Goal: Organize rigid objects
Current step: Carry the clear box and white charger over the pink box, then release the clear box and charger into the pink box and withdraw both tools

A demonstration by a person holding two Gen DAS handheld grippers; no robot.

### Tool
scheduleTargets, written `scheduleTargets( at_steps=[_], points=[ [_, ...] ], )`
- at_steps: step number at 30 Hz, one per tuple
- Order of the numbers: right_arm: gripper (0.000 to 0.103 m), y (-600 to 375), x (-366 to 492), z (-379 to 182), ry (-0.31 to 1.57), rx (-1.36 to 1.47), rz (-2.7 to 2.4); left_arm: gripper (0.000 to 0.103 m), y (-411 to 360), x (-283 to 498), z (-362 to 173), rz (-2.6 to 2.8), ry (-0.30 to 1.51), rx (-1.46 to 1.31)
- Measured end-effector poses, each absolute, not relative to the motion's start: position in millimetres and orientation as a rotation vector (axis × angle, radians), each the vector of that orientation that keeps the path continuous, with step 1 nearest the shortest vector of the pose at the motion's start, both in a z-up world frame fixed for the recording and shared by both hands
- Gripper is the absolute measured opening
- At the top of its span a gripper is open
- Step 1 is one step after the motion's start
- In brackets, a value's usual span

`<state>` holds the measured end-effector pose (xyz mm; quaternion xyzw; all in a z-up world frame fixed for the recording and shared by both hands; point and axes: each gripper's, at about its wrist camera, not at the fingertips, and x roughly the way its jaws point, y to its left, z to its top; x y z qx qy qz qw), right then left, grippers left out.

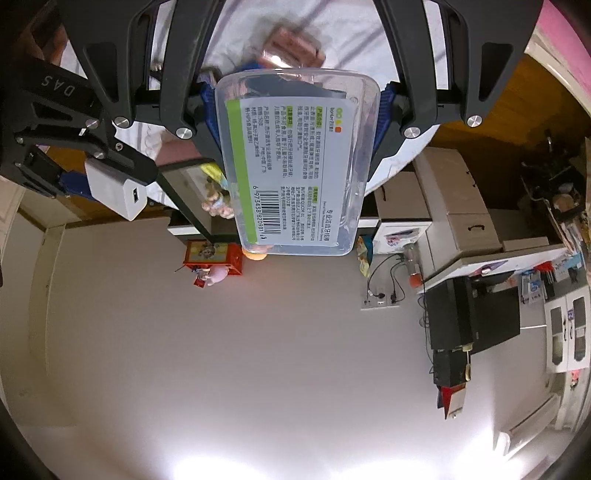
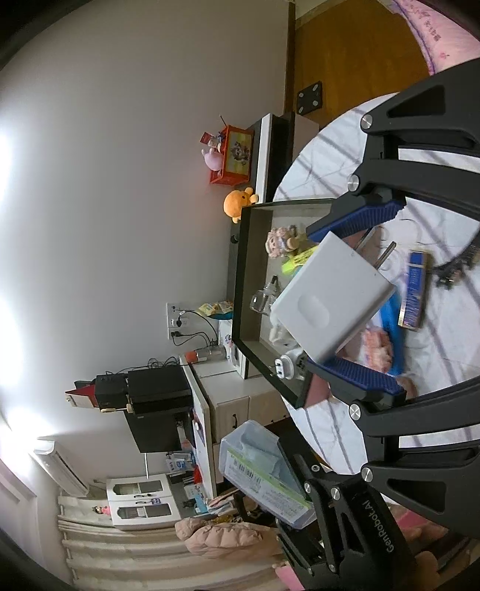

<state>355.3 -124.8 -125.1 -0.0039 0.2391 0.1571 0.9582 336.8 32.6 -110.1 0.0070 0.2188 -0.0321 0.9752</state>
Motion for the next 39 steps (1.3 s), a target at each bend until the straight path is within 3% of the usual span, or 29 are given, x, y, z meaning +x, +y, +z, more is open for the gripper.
scheduleTargets(
  at_steps=[10, 20, 31, 33, 36, 39],
  points=[
    [0.065, -116.9, 438.5, -114.7, 0.513, -0.048, 0.319, 0.064, 24.6, 428.6, -91.7, -0.074, 0.453, 0.051],
    [0.065, -116.8, 529.0, -159.8, 0.690, -0.068, 0.272, 0.064, 20.8, 520.3, -146.9, -0.155, 0.679, 0.013],
    [0.065, -128.2, 541.6, -200.4, 0.803, -0.093, 0.225, 0.065, -0.4, 543.8, -187.0, -0.148, 0.776, 0.092],
    [0.065, -129.1, 540.2, -201.9, 0.803, -0.087, 0.221, 0.068, -0.1, 544.3, -188.1, -0.142, 0.785, 0.097],
    [0.067, -131.5, 538.6, -200.1, 0.803, -0.097, 0.200, 0.084, 2.2, 535.2, -184.2, -0.138, 0.784, 0.091],
    [0.078, -134.5, 527.2, -188.6, 0.766, -0.095, 0.187, 0.091, 8.1, 518.4, -173.4, -0.139, 0.750, 0.061]
  ],
)
